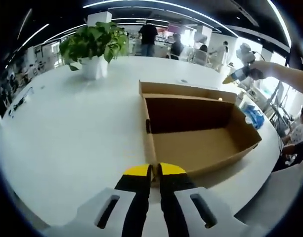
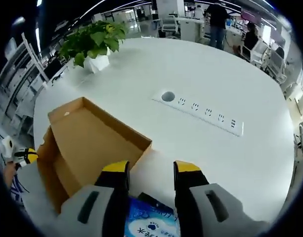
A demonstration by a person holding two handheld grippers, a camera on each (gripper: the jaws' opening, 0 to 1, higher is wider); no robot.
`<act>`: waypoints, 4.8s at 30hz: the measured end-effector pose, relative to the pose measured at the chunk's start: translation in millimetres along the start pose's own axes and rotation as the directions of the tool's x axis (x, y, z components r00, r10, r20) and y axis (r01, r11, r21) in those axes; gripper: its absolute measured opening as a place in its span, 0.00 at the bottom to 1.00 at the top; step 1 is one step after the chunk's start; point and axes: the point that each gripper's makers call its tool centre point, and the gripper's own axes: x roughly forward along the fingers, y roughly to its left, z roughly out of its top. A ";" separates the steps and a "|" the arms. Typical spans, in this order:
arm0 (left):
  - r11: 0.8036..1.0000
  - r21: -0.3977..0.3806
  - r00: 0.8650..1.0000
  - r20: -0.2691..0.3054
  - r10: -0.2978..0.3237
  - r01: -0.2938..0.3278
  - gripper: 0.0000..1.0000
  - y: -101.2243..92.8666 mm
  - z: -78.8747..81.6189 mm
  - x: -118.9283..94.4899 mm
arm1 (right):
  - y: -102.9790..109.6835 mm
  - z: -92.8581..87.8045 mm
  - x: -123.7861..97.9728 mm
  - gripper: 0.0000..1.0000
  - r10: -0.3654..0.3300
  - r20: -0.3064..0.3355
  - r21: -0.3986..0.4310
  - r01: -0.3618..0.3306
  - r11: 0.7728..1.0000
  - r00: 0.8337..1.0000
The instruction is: Operate the shoe box by opening the lid, removing the specified soft item, and placing it in the target area until the item is outside and the box remains undamaged.
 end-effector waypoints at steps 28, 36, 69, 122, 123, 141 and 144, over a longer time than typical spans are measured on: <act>1.000 -0.018 1.000 0.018 0.021 -0.021 0.02 1.8 -1.5 -0.6 | 23.7 -23.1 46.9 0.05 0.027 -0.079 0.232 -0.008 0.973 0.996; 1.000 -0.023 1.000 0.014 0.020 -0.020 0.02 2.7 -1.9 0.7 | 24.1 -22.9 46.3 0.03 -0.011 -0.072 0.172 0.023 0.985 0.997; 0.999 -0.050 1.000 0.009 0.007 -0.006 0.01 2.0 -2.5 0.7 | 27.8 -1.9 19.5 0.00 -0.027 0.018 0.135 0.025 0.991 0.999; 0.998 -0.059 1.000 0.013 0.008 -0.007 0.01 1.4 -1.2 0.3 | 77.0 10.0 -89.4 0.00 0.035 0.368 -0.065 -0.012 0.998 0.929; 0.998 -0.057 1.000 0.013 0.008 -0.007 0.01 1.3 -1.2 0.2 | 78.5 9.2 -91.1 0.00 0.037 0.372 -0.069 -0.012 0.998 0.927; 0.998 -0.063 1.000 0.019 -0.005 0.006 0.01 -1.1 -2.0 -0.9 | 97.0 -18.2 -113.5 0.00 0.070 0.462 -0.073 -0.041 0.996 0.884; 0.998 -0.066 1.000 0.021 -0.007 0.008 0.01 -1.3 -2.0 -1.1 | 101.6 -24.0 -115.6 0.01 0.068 0.485 -0.063 -0.042 0.997 0.872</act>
